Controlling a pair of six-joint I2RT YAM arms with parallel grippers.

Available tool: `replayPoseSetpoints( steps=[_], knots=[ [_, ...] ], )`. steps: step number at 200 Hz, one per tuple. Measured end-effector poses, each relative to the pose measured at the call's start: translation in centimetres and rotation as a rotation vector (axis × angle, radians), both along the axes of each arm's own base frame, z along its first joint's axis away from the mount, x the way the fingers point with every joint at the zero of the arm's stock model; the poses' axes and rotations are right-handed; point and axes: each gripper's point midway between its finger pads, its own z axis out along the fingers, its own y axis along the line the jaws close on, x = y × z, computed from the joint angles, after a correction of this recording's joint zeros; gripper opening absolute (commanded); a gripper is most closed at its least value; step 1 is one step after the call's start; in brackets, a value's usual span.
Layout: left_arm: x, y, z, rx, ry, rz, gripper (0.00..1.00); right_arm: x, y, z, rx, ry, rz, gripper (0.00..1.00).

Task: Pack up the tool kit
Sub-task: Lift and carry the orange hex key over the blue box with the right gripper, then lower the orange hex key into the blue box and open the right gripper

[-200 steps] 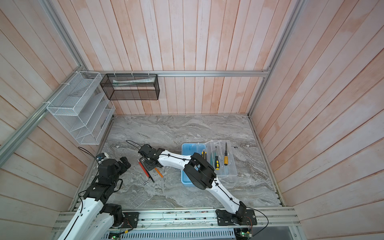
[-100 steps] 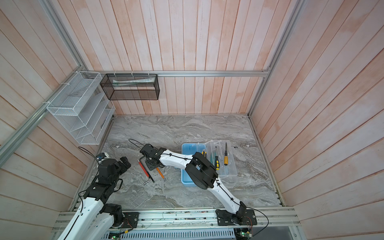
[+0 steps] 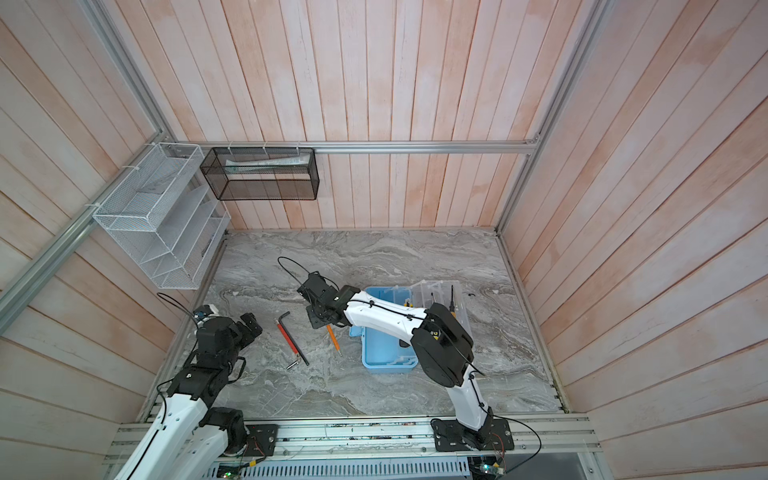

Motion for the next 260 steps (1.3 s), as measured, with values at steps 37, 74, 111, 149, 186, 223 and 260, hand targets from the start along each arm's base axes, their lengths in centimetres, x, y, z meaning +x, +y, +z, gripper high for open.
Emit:
replayPoseSetpoints(
  steps=[37,74,111,149,186,223,260],
  knots=[
    [0.0,0.0,0.0,0.002,-0.002,-0.004,1.0,1.1,-4.4,2.6,0.032,-0.04,-0.127,0.0],
    [0.0,0.0,0.0,0.004,-0.001,-0.006,1.0,1.8,-10.1,2.6,0.003,-0.065,-0.278,0.0],
    [0.0,0.0,0.0,0.004,-0.001,-0.006,1.0,1.8,-14.0,1.3,-0.069,-0.067,-0.378,0.0],
    [0.1,-0.1,0.0,0.002,-0.001,-0.009,1.0,1.4,-15.4,-0.3,-0.114,-0.049,-0.412,0.0],
    [0.1,-0.1,0.1,0.002,-0.003,-0.009,1.0,1.7,-16.2,-1.9,-0.157,-0.024,-0.436,0.0],
    [0.1,-0.1,0.1,0.001,-0.004,-0.008,1.0,1.9,-16.6,-2.6,-0.166,-0.013,-0.453,0.0],
    [0.1,-0.1,0.1,0.001,-0.004,-0.008,1.0,1.7,-16.6,-5.5,-0.226,0.028,-0.443,0.0]
  ],
)
